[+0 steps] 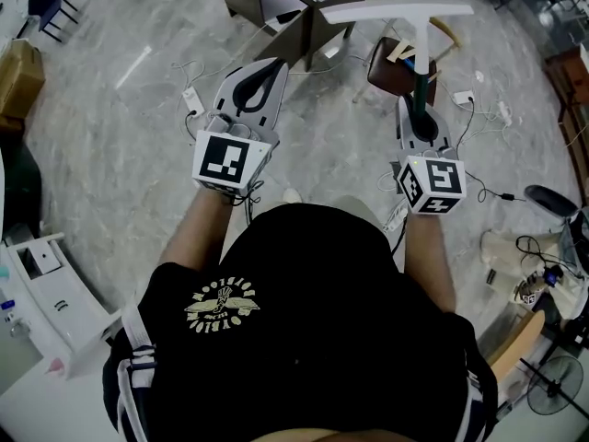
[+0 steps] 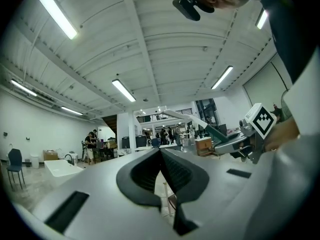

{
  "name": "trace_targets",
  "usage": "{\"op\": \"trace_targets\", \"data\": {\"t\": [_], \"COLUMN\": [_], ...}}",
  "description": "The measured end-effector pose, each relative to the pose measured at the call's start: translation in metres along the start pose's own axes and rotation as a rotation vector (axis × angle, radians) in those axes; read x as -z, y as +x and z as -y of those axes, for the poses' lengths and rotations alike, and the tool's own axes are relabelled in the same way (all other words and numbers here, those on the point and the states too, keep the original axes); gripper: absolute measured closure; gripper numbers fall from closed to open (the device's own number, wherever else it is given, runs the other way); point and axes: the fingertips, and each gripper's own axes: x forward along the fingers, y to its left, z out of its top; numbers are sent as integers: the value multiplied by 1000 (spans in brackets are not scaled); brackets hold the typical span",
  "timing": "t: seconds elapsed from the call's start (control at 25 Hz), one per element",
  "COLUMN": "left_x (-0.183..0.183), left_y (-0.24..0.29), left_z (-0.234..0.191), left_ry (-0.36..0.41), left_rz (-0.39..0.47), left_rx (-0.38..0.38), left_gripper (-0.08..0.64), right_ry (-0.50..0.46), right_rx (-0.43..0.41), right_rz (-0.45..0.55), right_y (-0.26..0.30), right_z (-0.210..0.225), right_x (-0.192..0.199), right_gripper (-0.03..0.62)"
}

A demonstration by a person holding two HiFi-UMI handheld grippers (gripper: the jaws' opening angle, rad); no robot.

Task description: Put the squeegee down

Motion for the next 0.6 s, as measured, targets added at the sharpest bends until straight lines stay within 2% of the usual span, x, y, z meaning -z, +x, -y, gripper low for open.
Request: {"op": "trace_targets", "data": {"t": [0.16, 0.4, 0.6], "left_x": [6, 23, 18], "left_y": [13, 14, 23], "left_z": [9, -4, -17], "left_ry": [8, 6, 26], "left_rz": [-35, -111, -83], "left_rx": [17, -10, -50], "left_gripper": [537, 537, 537], "right_ry": [20, 35, 28], "right_rx": [19, 4, -25], "right_rz": [-9, -7, -8], "right_y": [-6, 13, 31], "right_z": [17, 28, 33], "right_x": [1, 0, -4], "right_gripper": [553, 553, 552]}}
